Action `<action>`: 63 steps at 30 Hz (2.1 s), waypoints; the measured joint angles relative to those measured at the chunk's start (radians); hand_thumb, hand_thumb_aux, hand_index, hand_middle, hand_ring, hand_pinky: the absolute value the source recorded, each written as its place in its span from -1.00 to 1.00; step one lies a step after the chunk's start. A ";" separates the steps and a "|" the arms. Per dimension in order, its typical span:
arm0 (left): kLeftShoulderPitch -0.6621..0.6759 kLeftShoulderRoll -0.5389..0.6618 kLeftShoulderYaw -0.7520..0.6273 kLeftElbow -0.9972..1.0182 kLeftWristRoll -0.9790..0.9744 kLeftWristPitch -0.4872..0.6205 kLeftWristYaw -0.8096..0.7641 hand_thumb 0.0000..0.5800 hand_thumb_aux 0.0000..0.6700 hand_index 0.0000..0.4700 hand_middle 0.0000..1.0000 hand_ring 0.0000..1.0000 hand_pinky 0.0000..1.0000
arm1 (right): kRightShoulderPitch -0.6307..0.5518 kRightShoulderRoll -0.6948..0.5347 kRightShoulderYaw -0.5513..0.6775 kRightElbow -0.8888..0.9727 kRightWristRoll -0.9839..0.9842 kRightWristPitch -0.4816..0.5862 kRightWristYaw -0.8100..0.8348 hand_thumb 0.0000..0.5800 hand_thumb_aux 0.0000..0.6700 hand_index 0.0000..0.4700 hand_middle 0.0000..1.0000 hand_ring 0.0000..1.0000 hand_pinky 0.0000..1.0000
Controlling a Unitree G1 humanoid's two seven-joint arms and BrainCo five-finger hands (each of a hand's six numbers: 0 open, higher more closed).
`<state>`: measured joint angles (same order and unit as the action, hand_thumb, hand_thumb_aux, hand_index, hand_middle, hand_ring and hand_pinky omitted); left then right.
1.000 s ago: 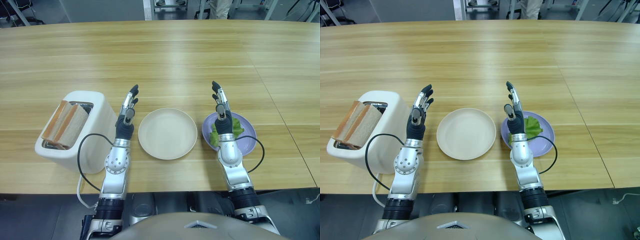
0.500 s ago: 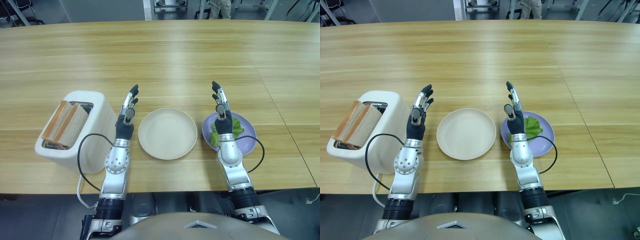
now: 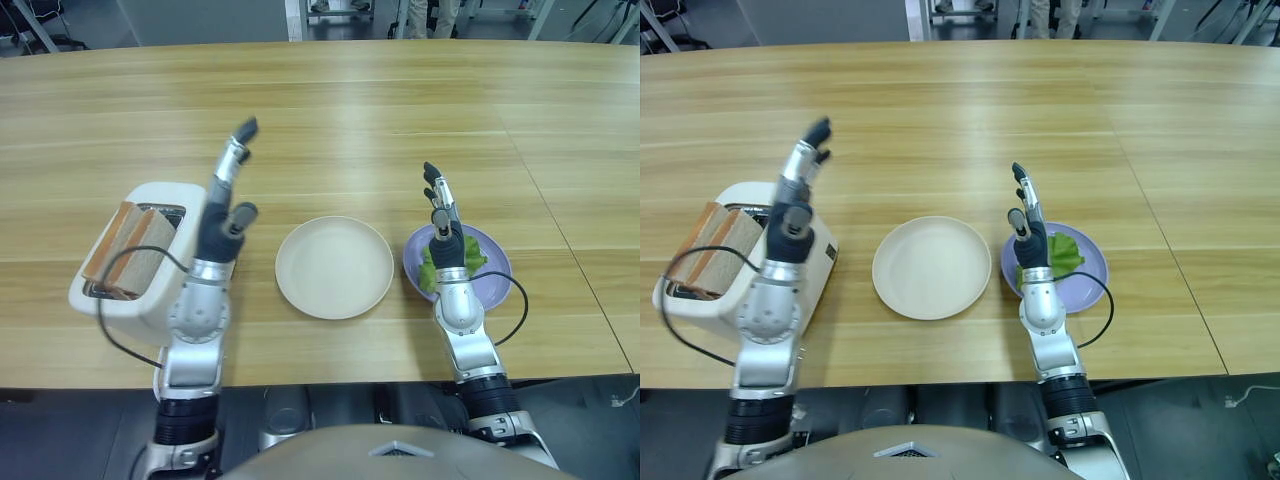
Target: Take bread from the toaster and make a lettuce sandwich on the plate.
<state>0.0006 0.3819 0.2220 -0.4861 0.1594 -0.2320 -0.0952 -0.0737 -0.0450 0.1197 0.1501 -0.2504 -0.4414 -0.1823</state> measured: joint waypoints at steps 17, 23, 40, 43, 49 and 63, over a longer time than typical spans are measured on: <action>0.259 0.489 0.371 0.215 0.475 0.260 -0.035 -1.00 -1.00 -1.00 -1.00 -1.00 -1.00 | 0.000 0.008 0.001 0.006 -0.003 -0.002 -0.002 -1.00 -1.00 -1.00 -1.00 -1.00 -1.00; 0.319 0.522 0.332 0.277 0.502 0.316 -0.152 -1.00 -1.00 -1.00 -1.00 -1.00 -1.00 | 0.000 0.010 0.000 0.010 -0.004 -0.002 -0.004 -1.00 -1.00 -1.00 -1.00 -1.00 -1.00; 0.344 0.555 0.266 0.274 0.535 0.362 -0.233 -1.00 -1.00 -1.00 -1.00 -1.00 -1.00 | -0.001 0.012 0.001 0.018 -0.004 -0.003 -0.002 -1.00 -1.00 -1.00 -1.00 -1.00 -1.00; 0.345 0.583 0.260 0.260 0.572 0.360 -0.234 -1.00 -1.00 -1.00 -1.00 -1.00 -1.00 | -0.001 0.011 0.001 0.018 -0.004 -0.003 -0.002 -1.00 -1.00 -1.00 -1.00 -1.00 -1.00; 0.332 0.642 0.215 0.222 0.639 0.328 -0.250 -1.00 -1.00 -1.00 -1.00 -1.00 -1.00 | -0.002 0.011 0.000 0.018 -0.003 -0.003 -0.001 -1.00 -1.00 -1.00 -1.00 -1.00 -1.00; 0.320 0.644 0.154 0.204 0.673 0.304 -0.284 -0.60 -0.79 -0.79 -1.00 -1.00 -1.00 | -0.003 0.012 0.000 0.018 -0.001 -0.003 0.002 -1.00 -1.00 -1.00 -1.00 -1.00 -1.00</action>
<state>0.3210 1.0262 0.3763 -0.2820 0.8328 0.0721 -0.3788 -0.0764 -0.0329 0.1200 0.1680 -0.2516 -0.4443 -0.1807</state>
